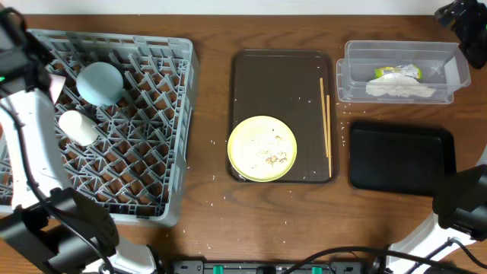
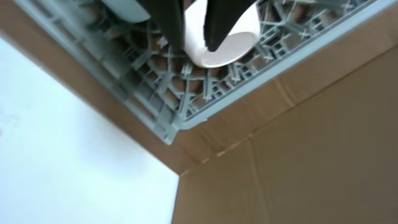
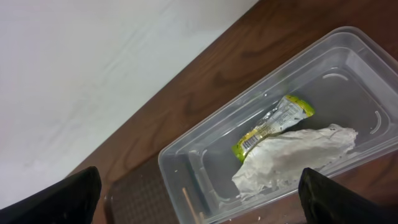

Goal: Sort waste into correct bins and load items into the dishwasher
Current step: 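Lower the pink-white bowl into the rack's left side with the left gripper, then release the pink-white bowl upside down in the rack and lift the left gripper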

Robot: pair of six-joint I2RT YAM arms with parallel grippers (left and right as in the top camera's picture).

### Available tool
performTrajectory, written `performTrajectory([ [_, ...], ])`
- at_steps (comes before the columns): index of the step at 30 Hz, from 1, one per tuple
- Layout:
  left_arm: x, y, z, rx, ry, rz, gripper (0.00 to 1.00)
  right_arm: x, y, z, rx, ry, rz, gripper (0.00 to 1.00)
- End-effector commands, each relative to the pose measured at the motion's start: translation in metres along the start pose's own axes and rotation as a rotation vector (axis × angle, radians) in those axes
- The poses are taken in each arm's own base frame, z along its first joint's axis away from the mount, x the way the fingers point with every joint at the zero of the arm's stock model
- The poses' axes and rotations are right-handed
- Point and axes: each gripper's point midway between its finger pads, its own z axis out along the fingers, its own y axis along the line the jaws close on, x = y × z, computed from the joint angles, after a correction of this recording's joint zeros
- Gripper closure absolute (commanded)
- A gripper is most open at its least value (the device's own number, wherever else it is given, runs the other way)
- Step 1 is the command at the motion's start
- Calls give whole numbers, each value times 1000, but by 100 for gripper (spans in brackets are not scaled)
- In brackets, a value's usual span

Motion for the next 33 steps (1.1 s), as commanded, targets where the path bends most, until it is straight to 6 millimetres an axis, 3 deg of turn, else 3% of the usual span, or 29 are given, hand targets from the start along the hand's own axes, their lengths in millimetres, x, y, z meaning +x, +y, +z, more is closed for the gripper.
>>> performTrajectory([
  [1, 25, 2, 34, 94, 106, -185, 91, -4, 0, -9, 6, -21, 7, 1],
  [10, 69, 64, 105, -27, 196, -396, 92, -4, 0, -9, 6, -22, 7, 1],
  [13, 77, 69, 115, -3, 220, -419, 92, -4, 0, -9, 6, -21, 6, 1],
  [20, 85, 52, 115, 97, 277, -430, 92, -4, 0, -9, 6, -21, 6, 1],
  [28, 120, 53, 107, 77, 409, -415, 92, -4, 0, -9, 5, -22, 6, 1],
  [33, 133, 43, 99, 138, 485, -399, 92, -4, 0, -9, 6, -22, 6, 1],
])
